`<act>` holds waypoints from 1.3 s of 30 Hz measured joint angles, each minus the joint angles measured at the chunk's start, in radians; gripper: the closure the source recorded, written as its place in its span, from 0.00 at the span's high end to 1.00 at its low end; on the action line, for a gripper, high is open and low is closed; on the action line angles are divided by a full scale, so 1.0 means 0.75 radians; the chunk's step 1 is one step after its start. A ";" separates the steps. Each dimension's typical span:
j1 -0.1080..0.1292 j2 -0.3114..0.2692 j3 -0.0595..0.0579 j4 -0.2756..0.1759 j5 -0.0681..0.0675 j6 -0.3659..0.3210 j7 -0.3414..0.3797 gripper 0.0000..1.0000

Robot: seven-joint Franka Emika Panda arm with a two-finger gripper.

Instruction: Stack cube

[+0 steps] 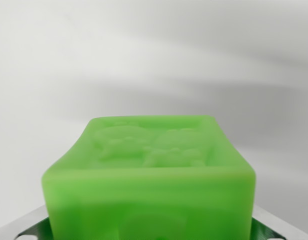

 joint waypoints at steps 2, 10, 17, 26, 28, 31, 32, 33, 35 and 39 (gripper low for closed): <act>-0.009 -0.003 -0.002 0.000 0.001 -0.003 -0.003 0.00; -0.041 -0.019 -0.011 0.000 0.006 -0.018 -0.012 0.00; -0.066 -0.029 -0.020 0.000 0.010 -0.030 -0.021 0.00; -0.096 -0.040 -0.033 0.005 0.015 -0.047 -0.032 0.00; -0.103 -0.042 -0.037 0.007 0.016 -0.051 -0.034 0.00; -0.114 -0.046 -0.042 0.010 0.018 -0.056 -0.037 0.00; -0.117 -0.047 -0.043 0.011 0.018 -0.058 -0.039 0.00; -0.121 -0.048 -0.046 0.012 0.018 -0.061 -0.040 0.00; -0.126 -0.050 -0.049 0.014 0.019 -0.064 -0.041 0.00; -0.141 -0.054 -0.056 0.020 0.022 -0.075 -0.047 0.00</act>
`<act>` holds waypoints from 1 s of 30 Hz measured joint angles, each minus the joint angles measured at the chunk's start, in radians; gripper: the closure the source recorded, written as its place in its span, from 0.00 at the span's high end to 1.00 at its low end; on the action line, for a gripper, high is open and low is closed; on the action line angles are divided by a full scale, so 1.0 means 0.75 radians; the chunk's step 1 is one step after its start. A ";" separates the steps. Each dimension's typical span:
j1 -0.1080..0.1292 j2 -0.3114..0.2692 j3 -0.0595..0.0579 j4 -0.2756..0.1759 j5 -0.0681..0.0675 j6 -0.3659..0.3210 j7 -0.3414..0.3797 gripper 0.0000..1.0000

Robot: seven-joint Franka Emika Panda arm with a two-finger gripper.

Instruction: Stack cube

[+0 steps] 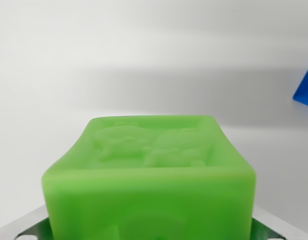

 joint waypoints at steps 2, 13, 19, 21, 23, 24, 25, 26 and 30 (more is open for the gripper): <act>-0.007 -0.001 -0.003 0.003 0.001 -0.004 -0.002 0.00; -0.043 -0.007 -0.022 0.022 0.006 -0.029 -0.013 0.00; -0.061 -0.009 -0.032 0.033 0.009 -0.042 -0.019 0.00; -0.069 -0.010 -0.036 0.037 0.010 -0.047 -0.021 0.00; -0.076 -0.011 -0.039 0.042 0.011 -0.053 -0.023 0.00; -0.078 -0.011 -0.040 0.044 0.011 -0.054 -0.024 0.00; -0.082 -0.011 -0.042 0.047 0.011 -0.057 -0.025 0.00; -0.085 -0.011 -0.044 0.050 0.012 -0.060 -0.026 0.00; -0.098 -0.011 -0.052 0.059 0.013 -0.071 -0.030 0.00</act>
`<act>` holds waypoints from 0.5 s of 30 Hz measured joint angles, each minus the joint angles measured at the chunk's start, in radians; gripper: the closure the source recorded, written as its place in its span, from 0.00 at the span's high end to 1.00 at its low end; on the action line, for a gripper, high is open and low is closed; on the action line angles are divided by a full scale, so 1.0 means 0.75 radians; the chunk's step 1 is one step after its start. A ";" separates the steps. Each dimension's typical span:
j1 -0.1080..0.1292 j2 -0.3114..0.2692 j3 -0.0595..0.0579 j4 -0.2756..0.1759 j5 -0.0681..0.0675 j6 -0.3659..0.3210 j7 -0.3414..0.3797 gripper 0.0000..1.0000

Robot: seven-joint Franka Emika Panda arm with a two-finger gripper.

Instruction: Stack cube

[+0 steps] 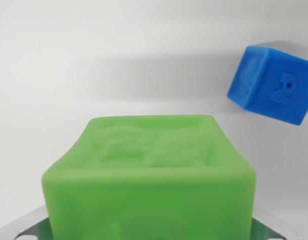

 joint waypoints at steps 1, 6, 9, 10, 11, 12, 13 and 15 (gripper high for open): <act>-0.003 0.000 -0.002 0.003 0.001 -0.003 -0.001 0.00; -0.018 0.000 -0.010 0.015 0.003 -0.014 -0.005 0.00; -0.025 0.000 -0.015 0.023 0.004 -0.021 -0.007 0.00; -0.028 0.000 -0.017 0.026 0.005 -0.023 -0.007 0.00; -0.032 0.000 -0.019 0.028 0.005 -0.027 -0.008 0.00; -0.035 0.000 -0.021 0.031 0.006 -0.029 -0.009 0.00; -0.038 0.000 -0.023 0.034 0.006 -0.032 -0.010 0.00; -0.043 0.000 -0.026 0.038 0.006 -0.036 -0.010 0.00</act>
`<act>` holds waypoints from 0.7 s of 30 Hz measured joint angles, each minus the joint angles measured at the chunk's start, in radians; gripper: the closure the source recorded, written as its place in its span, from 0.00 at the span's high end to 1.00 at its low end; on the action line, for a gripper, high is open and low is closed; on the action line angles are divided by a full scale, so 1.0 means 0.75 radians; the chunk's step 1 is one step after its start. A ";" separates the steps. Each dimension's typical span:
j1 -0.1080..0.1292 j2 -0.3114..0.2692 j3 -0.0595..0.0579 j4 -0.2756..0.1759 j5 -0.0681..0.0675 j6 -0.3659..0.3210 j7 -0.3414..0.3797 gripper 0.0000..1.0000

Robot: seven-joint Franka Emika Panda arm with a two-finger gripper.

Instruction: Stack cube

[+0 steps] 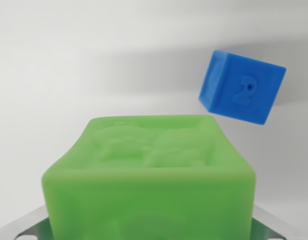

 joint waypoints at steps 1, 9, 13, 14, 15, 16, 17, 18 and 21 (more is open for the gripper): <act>-0.003 0.000 -0.002 0.003 0.000 -0.003 -0.001 0.00; -0.027 0.003 -0.014 0.028 0.003 -0.025 -0.005 0.00; -0.039 0.005 -0.020 0.040 0.004 -0.033 -0.007 0.00; -0.042 0.006 -0.021 0.043 0.004 -0.036 -0.008 0.00; -0.045 0.007 -0.023 0.047 0.005 -0.039 -0.008 0.00; -0.048 0.007 -0.025 0.051 0.005 -0.042 -0.009 0.00; -0.051 0.008 -0.026 0.055 0.006 -0.045 -0.010 0.00; -0.052 0.009 -0.027 0.057 0.006 -0.046 -0.010 0.00; -0.062 0.011 -0.031 0.067 0.007 -0.054 -0.011 0.00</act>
